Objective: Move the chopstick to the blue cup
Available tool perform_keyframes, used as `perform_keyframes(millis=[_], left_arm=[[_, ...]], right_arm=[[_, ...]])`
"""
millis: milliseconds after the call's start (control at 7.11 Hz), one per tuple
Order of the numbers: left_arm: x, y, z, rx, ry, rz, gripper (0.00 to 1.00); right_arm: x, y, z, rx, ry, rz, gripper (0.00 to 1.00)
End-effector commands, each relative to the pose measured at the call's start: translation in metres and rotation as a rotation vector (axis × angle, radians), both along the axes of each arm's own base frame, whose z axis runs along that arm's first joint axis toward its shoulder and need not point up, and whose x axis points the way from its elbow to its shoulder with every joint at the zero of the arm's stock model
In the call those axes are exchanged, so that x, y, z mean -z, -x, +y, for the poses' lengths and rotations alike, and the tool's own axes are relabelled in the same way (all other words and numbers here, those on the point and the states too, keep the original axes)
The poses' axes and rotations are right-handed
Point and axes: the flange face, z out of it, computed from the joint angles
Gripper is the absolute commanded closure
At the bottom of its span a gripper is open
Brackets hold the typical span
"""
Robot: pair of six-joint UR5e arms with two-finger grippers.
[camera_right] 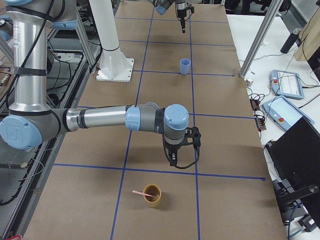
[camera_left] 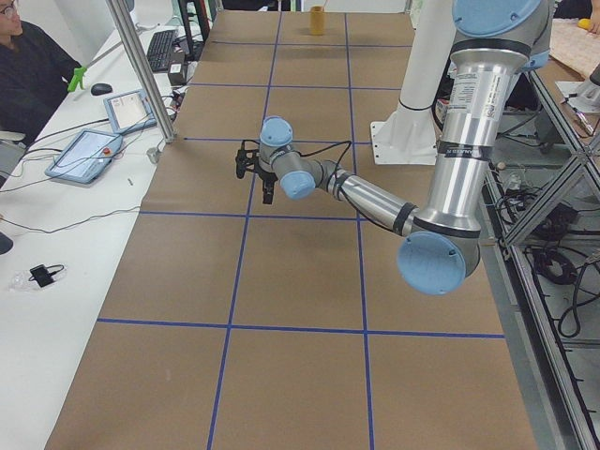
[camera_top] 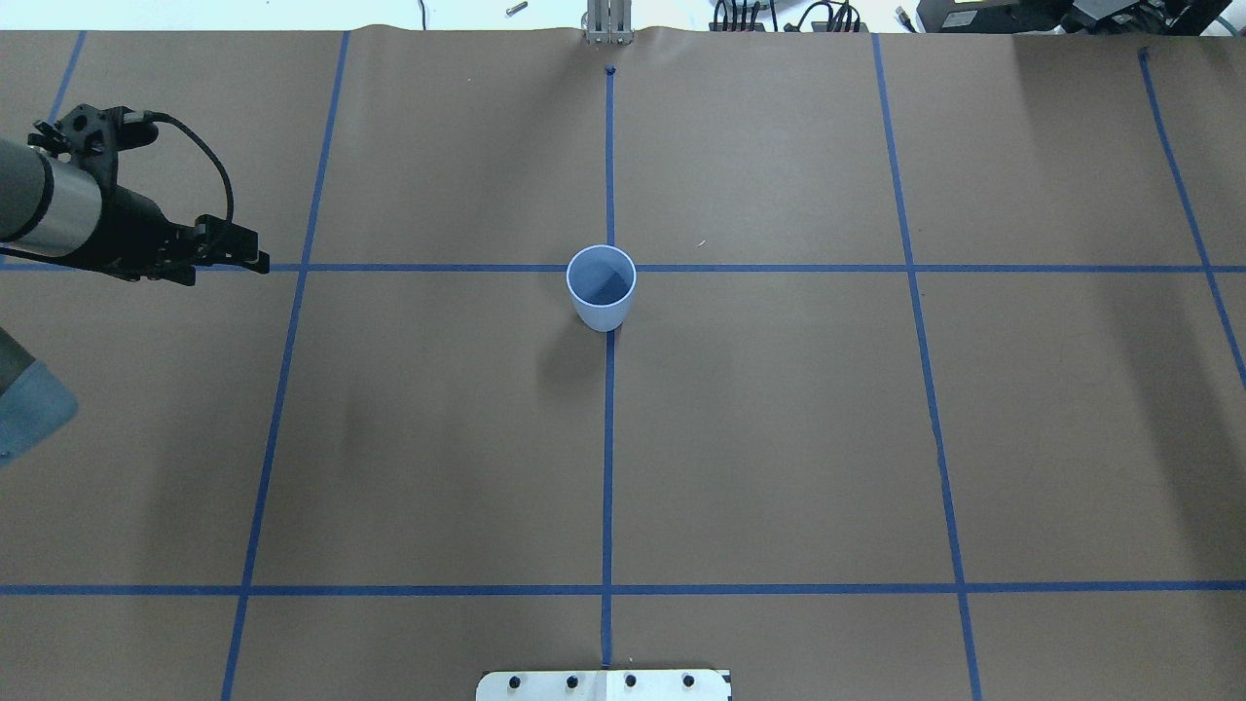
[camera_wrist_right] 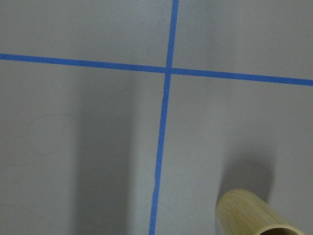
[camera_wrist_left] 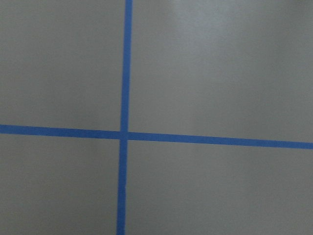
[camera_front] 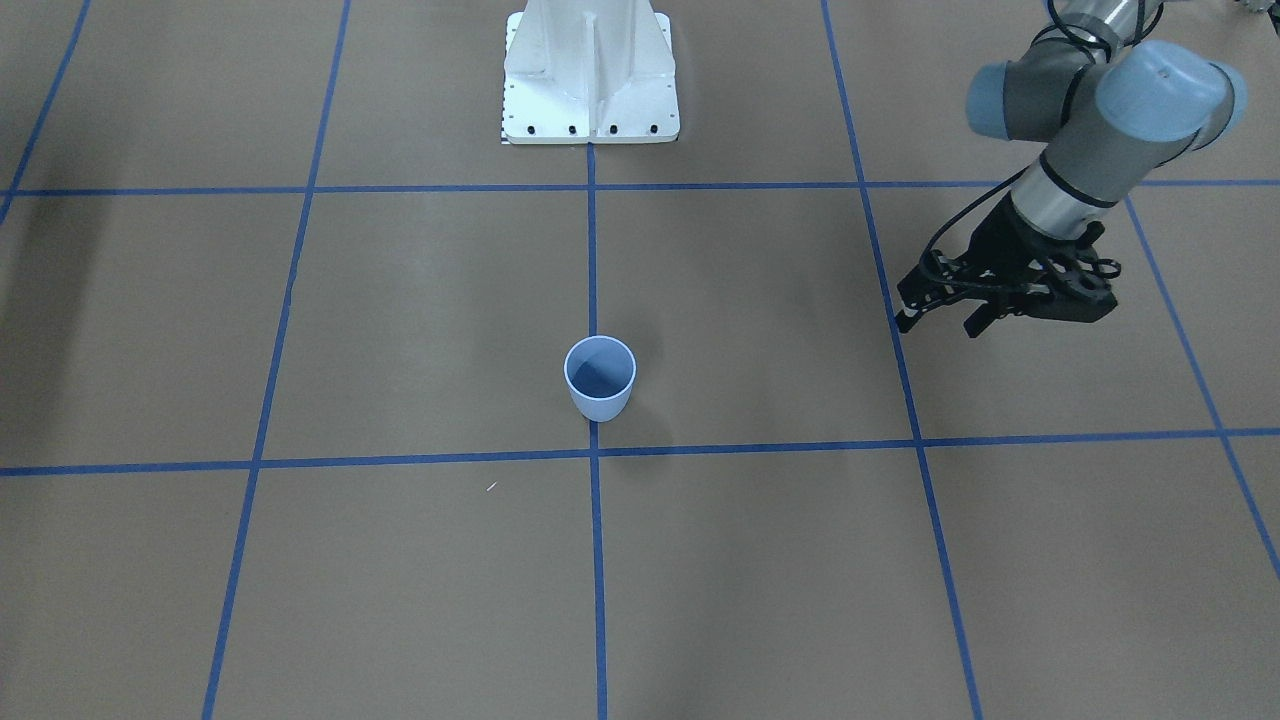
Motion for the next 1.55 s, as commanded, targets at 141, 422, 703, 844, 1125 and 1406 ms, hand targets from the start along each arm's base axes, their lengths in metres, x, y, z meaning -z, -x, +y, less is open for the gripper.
perform_keyframes(millis=[141, 422, 703, 844, 1125, 1406], left_arm=[[-0.035, 0.043, 0.004, -0.055, -0.059, -0.084, 0.02], [-0.039, 0.071, 0.035, -0.103, -0.123, -0.101, 0.02], [-0.036, 0.073, 0.039, -0.130, -0.125, -0.064, 0.02], [-0.036, 0.073, 0.039, -0.130, -0.125, -0.064, 0.02], [-0.032, 0.073, 0.040, -0.128, -0.132, -0.062, 0.02], [-0.033, 0.073, 0.040, -0.128, -0.131, -0.062, 0.02]], right_arm=[[-0.061, -0.013, 0.042, 0.106, 0.012, 0.046, 0.00], [-0.092, -0.012, 0.063, 0.161, 0.033, 0.041, 0.00], [-0.106, -0.011, 0.078, 0.187, 0.045, 0.039, 0.00], [-0.113, -0.013, 0.080, 0.202, 0.042, 0.037, 0.00], [-0.116, -0.023, 0.080, 0.211, 0.041, 0.078, 0.15], [-0.109, -0.028, 0.071, 0.199, 0.023, 0.080, 0.42]])
